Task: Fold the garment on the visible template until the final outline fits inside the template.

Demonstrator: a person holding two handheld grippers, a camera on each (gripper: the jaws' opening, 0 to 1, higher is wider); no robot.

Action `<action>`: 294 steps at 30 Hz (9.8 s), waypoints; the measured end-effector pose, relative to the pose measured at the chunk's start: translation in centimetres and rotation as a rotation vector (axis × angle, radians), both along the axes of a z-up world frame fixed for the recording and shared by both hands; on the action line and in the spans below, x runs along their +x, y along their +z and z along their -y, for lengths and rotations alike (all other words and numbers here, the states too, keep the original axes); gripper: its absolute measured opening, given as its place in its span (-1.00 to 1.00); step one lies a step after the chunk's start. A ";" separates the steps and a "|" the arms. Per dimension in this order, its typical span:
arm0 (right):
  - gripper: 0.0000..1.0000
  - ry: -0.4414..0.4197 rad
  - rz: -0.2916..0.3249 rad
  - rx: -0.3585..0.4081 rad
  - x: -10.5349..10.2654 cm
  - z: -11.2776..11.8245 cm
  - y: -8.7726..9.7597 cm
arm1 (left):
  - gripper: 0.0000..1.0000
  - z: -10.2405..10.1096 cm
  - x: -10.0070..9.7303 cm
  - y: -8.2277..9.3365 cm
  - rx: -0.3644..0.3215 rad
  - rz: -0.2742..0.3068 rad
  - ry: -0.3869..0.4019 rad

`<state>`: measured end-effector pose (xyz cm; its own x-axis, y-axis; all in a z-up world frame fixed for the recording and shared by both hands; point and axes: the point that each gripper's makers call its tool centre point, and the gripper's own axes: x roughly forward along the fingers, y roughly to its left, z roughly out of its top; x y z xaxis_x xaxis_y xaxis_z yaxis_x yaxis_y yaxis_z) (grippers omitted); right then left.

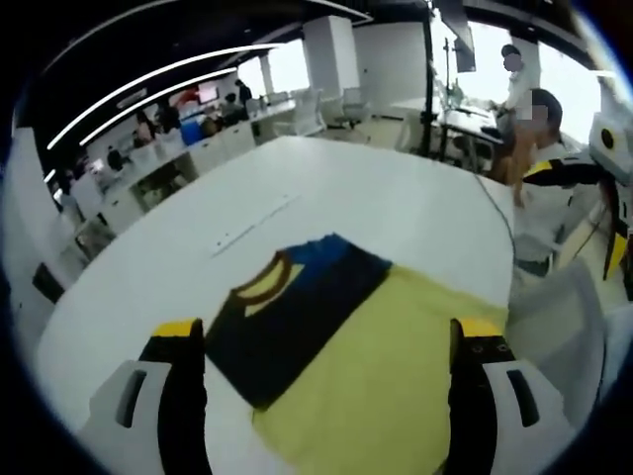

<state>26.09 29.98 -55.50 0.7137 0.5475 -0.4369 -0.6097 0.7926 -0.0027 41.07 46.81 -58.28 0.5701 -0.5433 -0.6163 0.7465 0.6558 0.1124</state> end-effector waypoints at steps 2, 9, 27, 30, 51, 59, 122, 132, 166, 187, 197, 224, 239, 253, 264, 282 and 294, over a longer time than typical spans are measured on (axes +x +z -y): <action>1.00 0.002 0.002 -0.006 0.1 -0.1 0.1 | 0.99 -0.3 -0.3 0.2 0.003 0.002 0.003; 1.00 0.015 0.013 -0.006 0.2 -0.3 0.8 | 0.99 -1.3 -1.2 1.4 -0.013 0.020 0.021; 1.00 0.001 0.035 -0.005 0.6 -0.4 1.0 | 0.99 -3.3 -3.2 2.6 -0.016 0.055 0.050; 1.00 0.002 0.033 -0.004 0.5 -0.6 0.9 | 0.99 -3.6 -3.9 2.7 -0.028 0.051 0.048; 1.00 -0.010 0.039 -0.019 0.9 -1.6 1.3 | 0.99 -6.5 -6.1 4.4 -0.065 0.084 0.082; 1.00 -0.011 0.033 -0.024 1.0 -1.4 1.2 | 0.99 -7.2 -6.9 3.7 -0.054 0.065 0.093; 1.00 -0.020 -0.093 -0.041 0.3 -1.2 -3.3 | 0.99 -12.9 -12.9 -4.1 -0.043 -0.132 0.268; 0.99 -0.026 -0.146 -0.034 -0.3 -0.8 -5.1 | 0.99 -13.8 -13.5 -5.7 -0.044 -0.182 0.308; 0.65 -0.058 -0.347 -0.044 -1.7 0.9 -12.2 | 0.62 -13.1 -16.3 -11.8 -0.018 -0.412 0.293; 0.23 -0.092 -0.491 -0.107 -2.7 1.9 -15.7 | -0.01 -13.5 -17.2 -15.3 0.001 -0.542 0.315; -0.01 -0.076 -0.575 -0.175 -3.1 1.9 -17.3 | -0.15 -14.0 -17.5 -16.3 0.017 -0.573 0.331; -0.30 -0.067 -0.704 -0.203 -3.1 2.8 -20.3 | -0.52 -14.9 -17.5 -17.7 0.043 -0.622 0.357; -0.36 -0.073 -0.723 -0.216 -3.3 3.2 -21.1 | -0.62 -15.2 -17.6 -18.1 0.045 -0.638 0.372; -0.58 -0.069 -0.706 -0.252 -3.2 3.5 -21.4 | -0.86 -15.2 -17.6 -18.3 0.054 -0.647 0.373; -0.82 -0.051 -0.675 -0.318 -2.9 3.8 -21.7 | -0.96 -15.3 -17.4 -18.4 0.100 -0.636 0.356; -0.86 -0.055 -0.670 -0.317 -3.0 3.9 -21.7 | -1.00 -15.1 -17.5 -18.5 0.120 -0.654 0.350; -0.91 -0.017 -0.654 -0.319 -3.1 3.5 -21.7 | -1.00 -15.1 -17.5 -18.6 0.112 -0.647 0.350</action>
